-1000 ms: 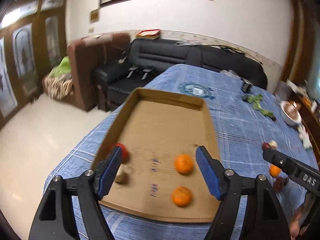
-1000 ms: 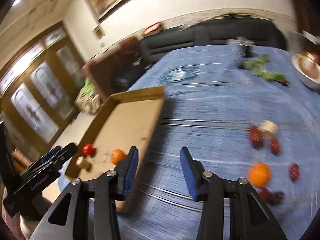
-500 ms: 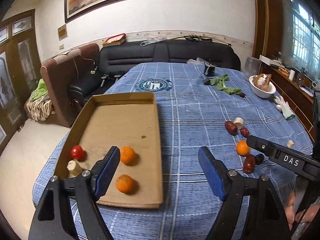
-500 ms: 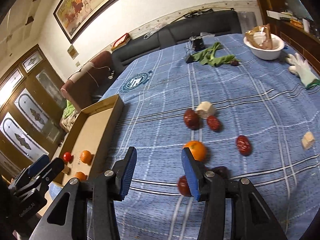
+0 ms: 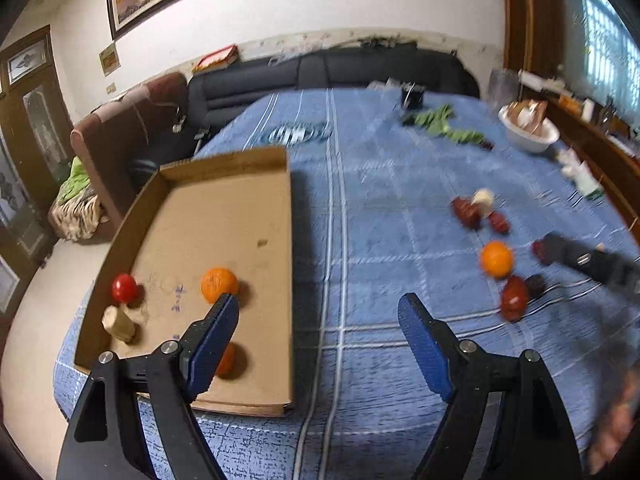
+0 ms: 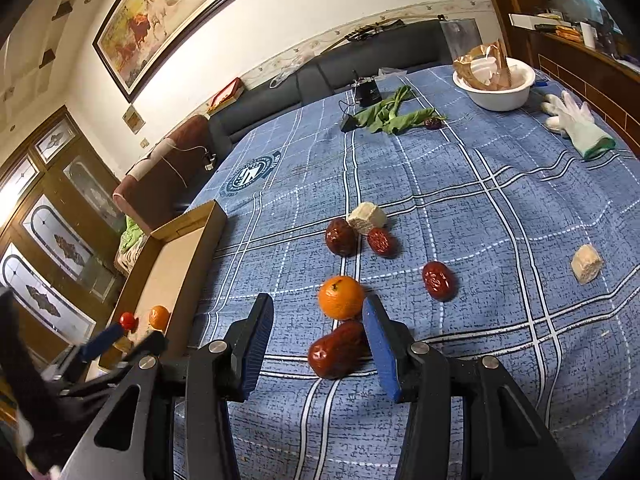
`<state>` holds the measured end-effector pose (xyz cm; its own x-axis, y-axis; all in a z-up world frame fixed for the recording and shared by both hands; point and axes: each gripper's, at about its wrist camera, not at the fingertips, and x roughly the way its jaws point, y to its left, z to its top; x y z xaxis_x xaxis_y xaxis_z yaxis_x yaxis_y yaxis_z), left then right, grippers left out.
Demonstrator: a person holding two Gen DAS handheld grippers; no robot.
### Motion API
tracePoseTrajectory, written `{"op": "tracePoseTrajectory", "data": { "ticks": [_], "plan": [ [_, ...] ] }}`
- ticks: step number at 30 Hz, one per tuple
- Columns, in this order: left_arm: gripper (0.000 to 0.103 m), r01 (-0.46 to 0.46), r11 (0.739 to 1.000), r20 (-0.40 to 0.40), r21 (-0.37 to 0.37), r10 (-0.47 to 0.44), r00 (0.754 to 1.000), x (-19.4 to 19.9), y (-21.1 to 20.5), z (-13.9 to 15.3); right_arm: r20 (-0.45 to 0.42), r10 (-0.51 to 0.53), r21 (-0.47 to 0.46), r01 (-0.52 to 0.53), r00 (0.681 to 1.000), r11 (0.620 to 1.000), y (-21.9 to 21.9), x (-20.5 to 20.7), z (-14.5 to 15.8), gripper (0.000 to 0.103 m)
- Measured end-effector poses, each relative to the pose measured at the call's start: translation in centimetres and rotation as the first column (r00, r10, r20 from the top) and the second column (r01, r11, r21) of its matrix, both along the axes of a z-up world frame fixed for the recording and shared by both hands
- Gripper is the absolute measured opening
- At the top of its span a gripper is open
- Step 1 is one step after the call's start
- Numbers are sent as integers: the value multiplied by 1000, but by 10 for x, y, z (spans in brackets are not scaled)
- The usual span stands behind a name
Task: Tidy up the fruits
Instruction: 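Move both tools back toward the remaining fruits on the tablecloth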
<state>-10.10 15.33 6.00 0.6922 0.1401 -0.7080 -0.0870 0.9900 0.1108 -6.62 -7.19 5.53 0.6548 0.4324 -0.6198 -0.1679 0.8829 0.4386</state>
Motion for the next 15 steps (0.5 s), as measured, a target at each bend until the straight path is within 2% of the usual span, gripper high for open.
{"op": "tracePoseTrajectory", "data": {
  "ticks": [3, 5, 6, 7, 12, 15],
  "plan": [
    [80, -6, 1000, -31, 22, 6, 999, 0, 8, -12, -9, -1, -6, 1, 1000, 1000, 0, 0, -3, 51],
    [54, 14, 1000, -68, 15, -13, 998, -1, 13, -20, -17, 0, -5, 0, 1000, 1000, 0, 1, -5, 51],
    [29, 27, 1000, -105, -9, -27, 994, 0, 17, -26, -19, 1, -5, -1, 1000, 1000, 1, 2, -6, 51],
    [20, 35, 999, -133, -35, -40, 990, 0, 19, -31, -22, 2, -5, -2, 1000, 1000, 2, 2, -7, 51],
    [19, 73, 992, -162, -99, -88, 983, -11, 27, -27, -41, 13, -4, -14, 999, 1000, 6, 4, -11, 51],
    [19, 81, 992, -160, -97, -96, 983, -21, 31, -23, -49, 11, 0, -11, 999, 1000, 5, 5, -12, 51]
  ]
}}
